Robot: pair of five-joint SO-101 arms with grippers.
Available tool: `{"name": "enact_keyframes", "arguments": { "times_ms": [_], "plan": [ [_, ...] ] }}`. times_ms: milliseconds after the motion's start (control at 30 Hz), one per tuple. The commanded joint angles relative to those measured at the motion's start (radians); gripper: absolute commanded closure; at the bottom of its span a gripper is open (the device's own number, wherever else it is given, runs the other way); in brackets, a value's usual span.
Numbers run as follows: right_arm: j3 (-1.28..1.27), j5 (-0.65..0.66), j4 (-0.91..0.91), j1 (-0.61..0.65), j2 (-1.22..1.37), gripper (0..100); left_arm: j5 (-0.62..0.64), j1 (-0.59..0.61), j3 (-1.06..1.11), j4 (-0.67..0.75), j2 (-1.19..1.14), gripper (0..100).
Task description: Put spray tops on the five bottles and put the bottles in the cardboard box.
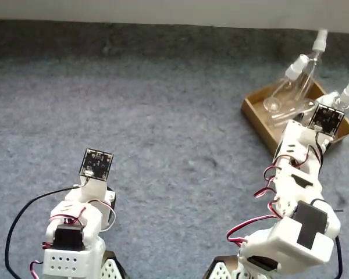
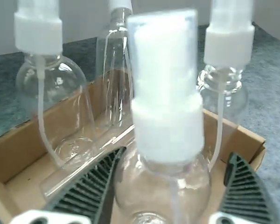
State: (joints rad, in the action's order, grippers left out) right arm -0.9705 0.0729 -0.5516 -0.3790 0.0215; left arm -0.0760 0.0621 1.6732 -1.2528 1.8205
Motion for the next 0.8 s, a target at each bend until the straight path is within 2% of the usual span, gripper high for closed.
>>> {"name": "enact_keyframes", "arguments": {
  "times_ms": [0,533,767],
  "plan": [
    [0.007,0.012,0.010,0.005,-0.027,70.6,-0.003,0.004,0.021,-0.002,0.008,96],
    [0.015,0.011,0.562,0.018,-0.493,70.5,-0.003,0.004,0.021,-0.002,0.008,96],
    [0.021,0.012,0.889,0.019,-0.737,70.6,-0.003,0.008,0.002,-0.002,0.010,96]
  ]
}}
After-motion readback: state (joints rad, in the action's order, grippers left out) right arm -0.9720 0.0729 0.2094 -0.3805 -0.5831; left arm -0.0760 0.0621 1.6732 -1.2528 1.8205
